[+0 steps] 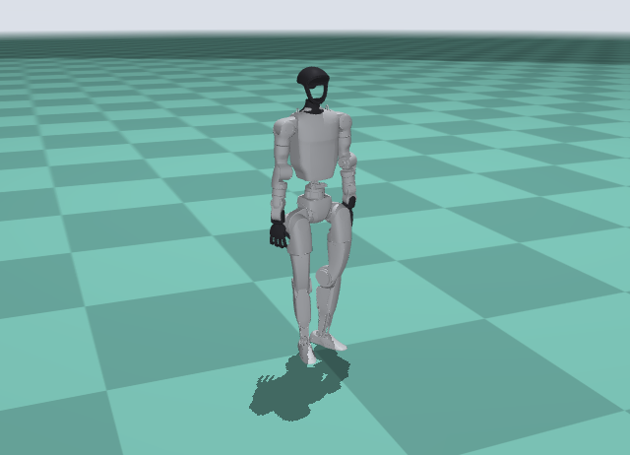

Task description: Upper body actions

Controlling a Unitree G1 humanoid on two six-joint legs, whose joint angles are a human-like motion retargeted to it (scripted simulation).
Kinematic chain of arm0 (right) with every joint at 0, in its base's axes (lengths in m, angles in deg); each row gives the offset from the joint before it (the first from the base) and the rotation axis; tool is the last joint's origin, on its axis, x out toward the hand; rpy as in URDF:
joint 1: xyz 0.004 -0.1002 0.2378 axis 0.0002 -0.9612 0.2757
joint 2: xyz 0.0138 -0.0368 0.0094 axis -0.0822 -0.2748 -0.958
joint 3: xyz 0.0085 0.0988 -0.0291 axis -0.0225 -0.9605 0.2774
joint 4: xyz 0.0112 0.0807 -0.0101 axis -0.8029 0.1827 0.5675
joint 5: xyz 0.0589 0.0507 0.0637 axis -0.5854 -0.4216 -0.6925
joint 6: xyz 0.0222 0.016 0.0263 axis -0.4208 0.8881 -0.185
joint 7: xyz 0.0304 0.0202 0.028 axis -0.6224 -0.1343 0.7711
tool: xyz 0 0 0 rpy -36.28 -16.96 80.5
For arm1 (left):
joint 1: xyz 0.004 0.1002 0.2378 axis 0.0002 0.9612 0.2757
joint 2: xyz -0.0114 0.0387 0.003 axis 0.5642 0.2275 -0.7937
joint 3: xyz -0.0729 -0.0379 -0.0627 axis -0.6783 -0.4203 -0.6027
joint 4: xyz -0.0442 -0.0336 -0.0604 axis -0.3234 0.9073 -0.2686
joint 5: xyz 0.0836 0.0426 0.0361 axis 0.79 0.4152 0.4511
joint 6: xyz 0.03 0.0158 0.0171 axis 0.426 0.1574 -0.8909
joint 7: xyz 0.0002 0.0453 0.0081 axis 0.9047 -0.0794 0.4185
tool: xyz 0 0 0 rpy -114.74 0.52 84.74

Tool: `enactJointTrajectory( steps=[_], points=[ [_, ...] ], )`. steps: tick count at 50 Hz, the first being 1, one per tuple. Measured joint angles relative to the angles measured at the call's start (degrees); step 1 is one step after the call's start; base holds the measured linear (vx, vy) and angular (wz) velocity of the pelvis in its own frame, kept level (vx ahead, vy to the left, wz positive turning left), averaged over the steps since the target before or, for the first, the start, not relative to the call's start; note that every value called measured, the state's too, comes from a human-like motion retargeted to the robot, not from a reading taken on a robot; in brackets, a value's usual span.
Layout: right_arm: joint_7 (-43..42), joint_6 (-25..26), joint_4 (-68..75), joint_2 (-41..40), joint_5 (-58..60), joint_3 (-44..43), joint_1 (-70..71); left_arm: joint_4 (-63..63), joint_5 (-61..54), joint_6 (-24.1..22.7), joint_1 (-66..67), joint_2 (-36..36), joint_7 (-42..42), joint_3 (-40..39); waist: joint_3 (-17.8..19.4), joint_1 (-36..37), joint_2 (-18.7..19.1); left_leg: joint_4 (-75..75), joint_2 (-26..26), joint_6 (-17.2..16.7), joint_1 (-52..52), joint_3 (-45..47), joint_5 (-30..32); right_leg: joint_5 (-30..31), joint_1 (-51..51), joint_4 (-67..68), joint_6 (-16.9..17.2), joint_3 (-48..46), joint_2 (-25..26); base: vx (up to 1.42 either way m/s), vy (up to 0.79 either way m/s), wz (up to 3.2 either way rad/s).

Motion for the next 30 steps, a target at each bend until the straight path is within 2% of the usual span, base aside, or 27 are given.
enactJointTrajectory(
  steps=[30],
  points=[
    [0.4,-0.1,-0.2,-0.1,0.1,0.3,0.1,0.0,-0.3,0.0,-0.1,0.1,0.0,-0.1,0.0,0.1,0.1,0.1,-0.2,0.2,-0.1,0.2,-0.4,0.0,-0.1,0.1,0.1,0.5,-0.2,0.0,0.0,0.0]
  ],
)
